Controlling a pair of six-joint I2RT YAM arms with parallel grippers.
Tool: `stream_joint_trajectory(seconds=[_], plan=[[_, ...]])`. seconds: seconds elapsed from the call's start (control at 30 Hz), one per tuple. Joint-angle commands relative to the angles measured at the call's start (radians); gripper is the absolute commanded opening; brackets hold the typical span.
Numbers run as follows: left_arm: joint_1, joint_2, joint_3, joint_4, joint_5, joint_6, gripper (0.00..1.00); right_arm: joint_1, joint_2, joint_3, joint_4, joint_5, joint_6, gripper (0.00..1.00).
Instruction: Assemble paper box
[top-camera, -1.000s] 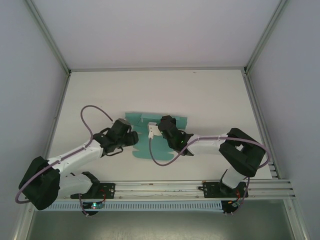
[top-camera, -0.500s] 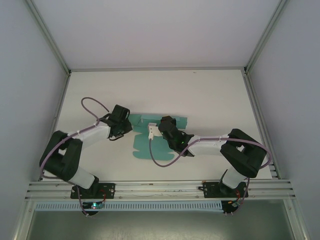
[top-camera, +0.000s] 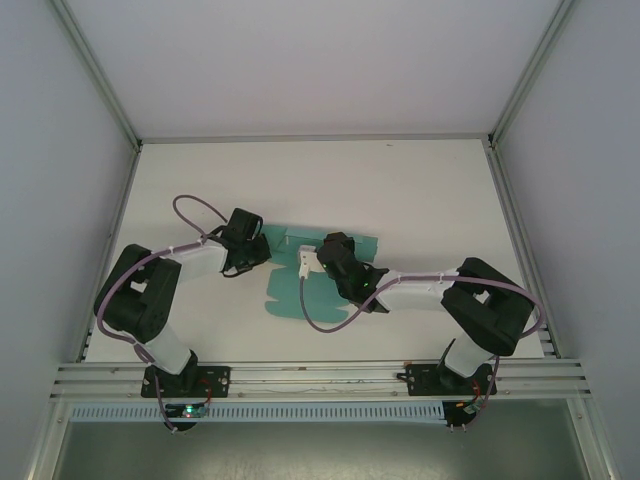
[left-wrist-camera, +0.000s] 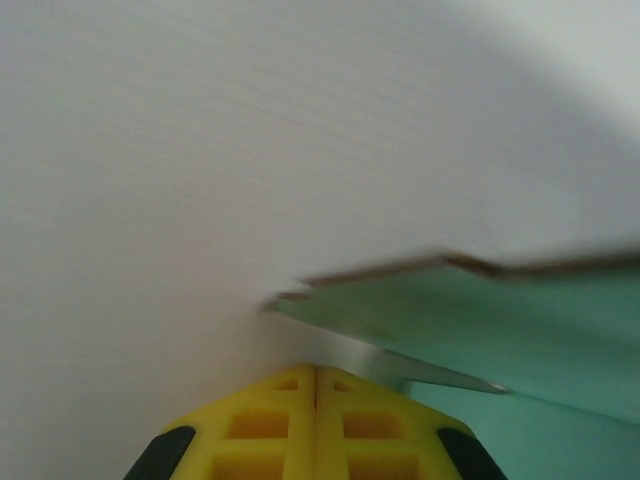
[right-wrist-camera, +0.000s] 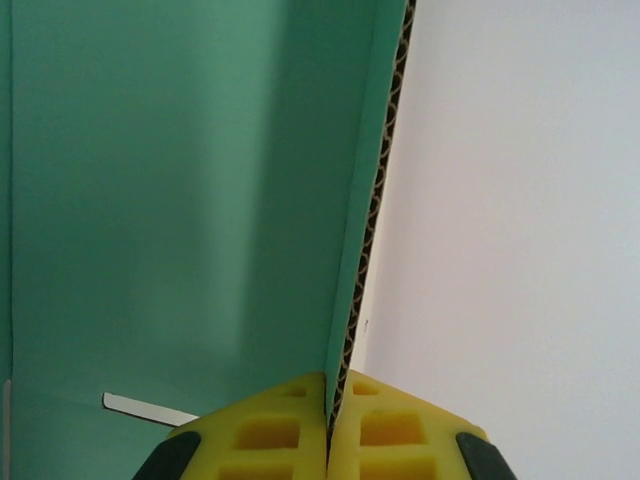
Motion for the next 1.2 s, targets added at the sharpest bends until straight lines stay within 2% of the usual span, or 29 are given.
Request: stream_joint_trajectory(seconds=[0.0,0.13,0.23,0.57,0.7,0.87,0.97,1.03,1.07,1.13,1.17], plan=[[-0.021,-0.038,-0.038,0.146,0.199,0.057,0.0,-0.001,-0.012,0.001,-0.047,-0.021,0.025,0.0],[-0.03,-0.088,-0.059,0.212,0.286,0.065,0.0,-0.002,-0.013,0.003,-0.055,-0.023,0.039,0.0],[-0.042,-0.099,-0.054,0.229,0.301,0.065,0.0,-0.001,-0.011,0.005,-0.061,-0.027,0.049,0.0],[-0.113,0.028,0.026,0.218,0.31,0.093,0.0,0.007,-0.02,-0.019,-0.052,-0.037,0.068,0.0],[-0.121,0.025,0.024,0.198,0.287,0.096,0.0,0.007,-0.021,-0.028,-0.032,-0.037,0.061,0.0],[-0.121,-0.108,-0.008,0.061,0.157,0.138,0.02,0.001,-0.036,-0.037,-0.024,-0.032,0.044,0.0],[-0.114,-0.24,0.004,-0.136,-0.04,0.161,0.18,-0.002,-0.042,-0.036,-0.023,-0.03,0.033,0.0],[-0.093,-0.309,0.038,-0.278,-0.156,0.191,0.42,-0.004,-0.049,-0.038,-0.02,-0.03,0.027,0.0],[-0.074,-0.333,0.055,-0.334,-0.196,0.205,0.47,-0.006,-0.052,-0.041,-0.018,-0.029,0.026,0.0],[-0.011,-0.365,0.083,-0.396,-0.189,0.278,0.71,-0.006,-0.059,-0.045,-0.015,-0.033,0.025,0.0],[0.017,-0.36,0.097,-0.406,-0.126,0.342,0.81,-0.007,-0.062,-0.047,-0.015,-0.036,0.028,0.0]])
